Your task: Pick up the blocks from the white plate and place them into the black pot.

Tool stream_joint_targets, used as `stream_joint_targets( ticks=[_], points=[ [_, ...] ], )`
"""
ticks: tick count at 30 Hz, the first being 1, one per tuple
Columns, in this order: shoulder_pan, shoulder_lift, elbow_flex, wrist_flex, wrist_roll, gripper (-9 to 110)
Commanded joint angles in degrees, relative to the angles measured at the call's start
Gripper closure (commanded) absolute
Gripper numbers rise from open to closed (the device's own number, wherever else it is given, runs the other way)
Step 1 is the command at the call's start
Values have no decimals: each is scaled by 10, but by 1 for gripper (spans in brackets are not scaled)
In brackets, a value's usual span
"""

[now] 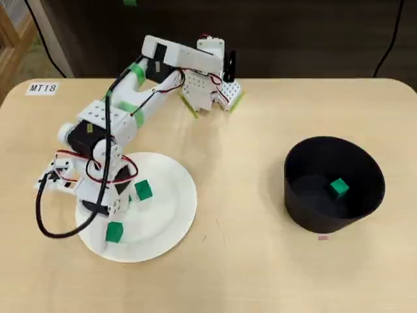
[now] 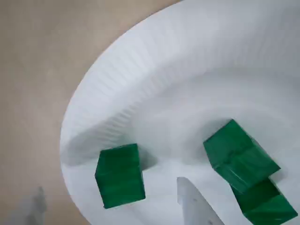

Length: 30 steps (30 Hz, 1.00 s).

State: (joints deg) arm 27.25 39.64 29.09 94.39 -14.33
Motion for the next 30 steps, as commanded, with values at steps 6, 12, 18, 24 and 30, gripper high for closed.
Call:
stream_joint_targets(
  ticks=[6,12,18,24,30],
  points=[
    [4,-20,-69,3,18,62],
    [4,-57,-129,3,37,65],
    [4,-94,-186,3,61,76],
    [4,-115,-202,3,83,92],
    [-2,-120,-202,5,89,104]
  ],
)
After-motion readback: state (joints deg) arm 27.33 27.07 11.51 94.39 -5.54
